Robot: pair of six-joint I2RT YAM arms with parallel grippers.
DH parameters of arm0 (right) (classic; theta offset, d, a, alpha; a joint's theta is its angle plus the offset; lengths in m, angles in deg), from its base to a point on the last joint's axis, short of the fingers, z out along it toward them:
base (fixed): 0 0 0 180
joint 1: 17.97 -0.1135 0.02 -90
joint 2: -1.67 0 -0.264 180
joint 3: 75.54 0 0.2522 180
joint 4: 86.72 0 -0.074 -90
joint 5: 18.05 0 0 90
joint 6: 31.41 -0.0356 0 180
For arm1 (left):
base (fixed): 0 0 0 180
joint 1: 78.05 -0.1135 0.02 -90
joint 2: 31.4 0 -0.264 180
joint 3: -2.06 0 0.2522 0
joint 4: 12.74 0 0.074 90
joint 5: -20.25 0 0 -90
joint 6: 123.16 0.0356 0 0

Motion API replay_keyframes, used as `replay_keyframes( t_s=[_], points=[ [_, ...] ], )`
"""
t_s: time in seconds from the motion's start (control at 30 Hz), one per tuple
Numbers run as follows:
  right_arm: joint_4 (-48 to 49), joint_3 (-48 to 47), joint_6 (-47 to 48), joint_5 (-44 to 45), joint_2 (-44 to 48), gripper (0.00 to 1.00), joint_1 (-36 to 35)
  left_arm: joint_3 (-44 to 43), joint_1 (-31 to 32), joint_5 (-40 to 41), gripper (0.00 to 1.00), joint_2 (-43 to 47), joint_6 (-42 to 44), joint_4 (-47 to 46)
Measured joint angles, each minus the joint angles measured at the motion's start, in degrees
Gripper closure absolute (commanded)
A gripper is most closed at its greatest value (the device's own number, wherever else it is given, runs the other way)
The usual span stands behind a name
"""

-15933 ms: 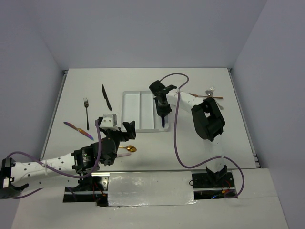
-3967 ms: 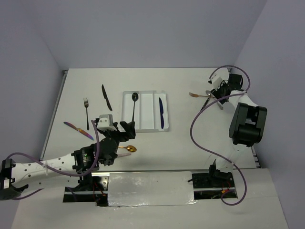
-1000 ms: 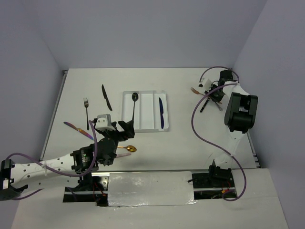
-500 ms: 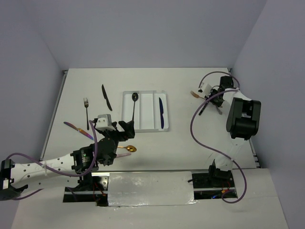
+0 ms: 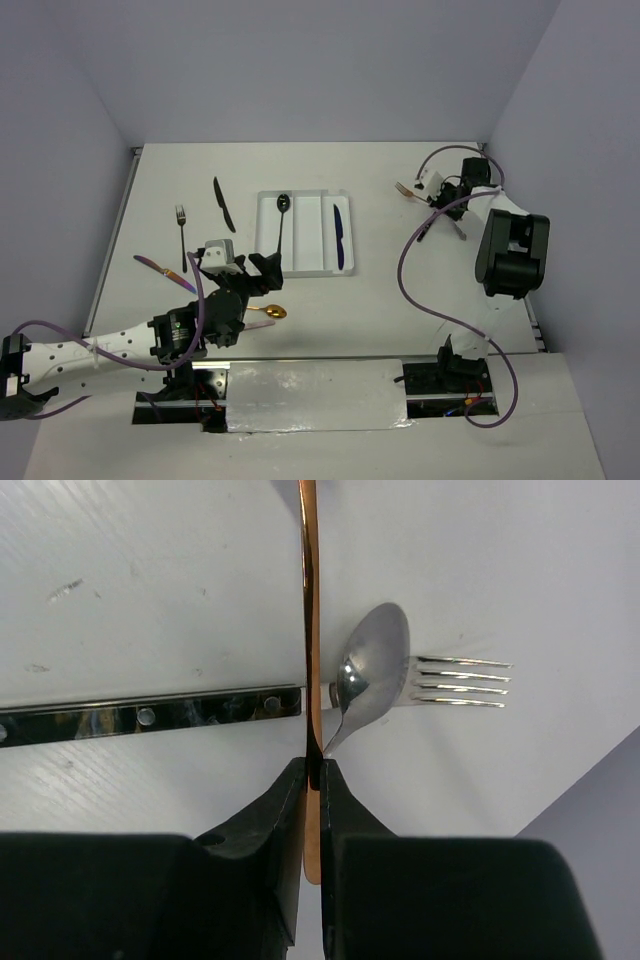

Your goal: Sort the eating utensils into containers

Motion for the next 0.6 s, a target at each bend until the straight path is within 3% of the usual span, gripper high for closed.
replay_keyframes(
  t_s=[0.27,0.4,0.6],
  points=[
    [9.9,4.4,-10.6,-5.4,12.4,1.0,-3.0,0.0,0.0,0.2,0.03,0.0,0.0,0.0],
    [18.9,4.1,-21.0,-8.2,18.5,1.0,-9.8,0.0,0.0,1.0,0.04,0.1,0.0,0.1],
    [20.9,-5.2,-43.1,-12.2,17.1,1.0,-17.4,0.0,0.0,2.7,0.04,2.6,0.0,0.9]
  ],
)
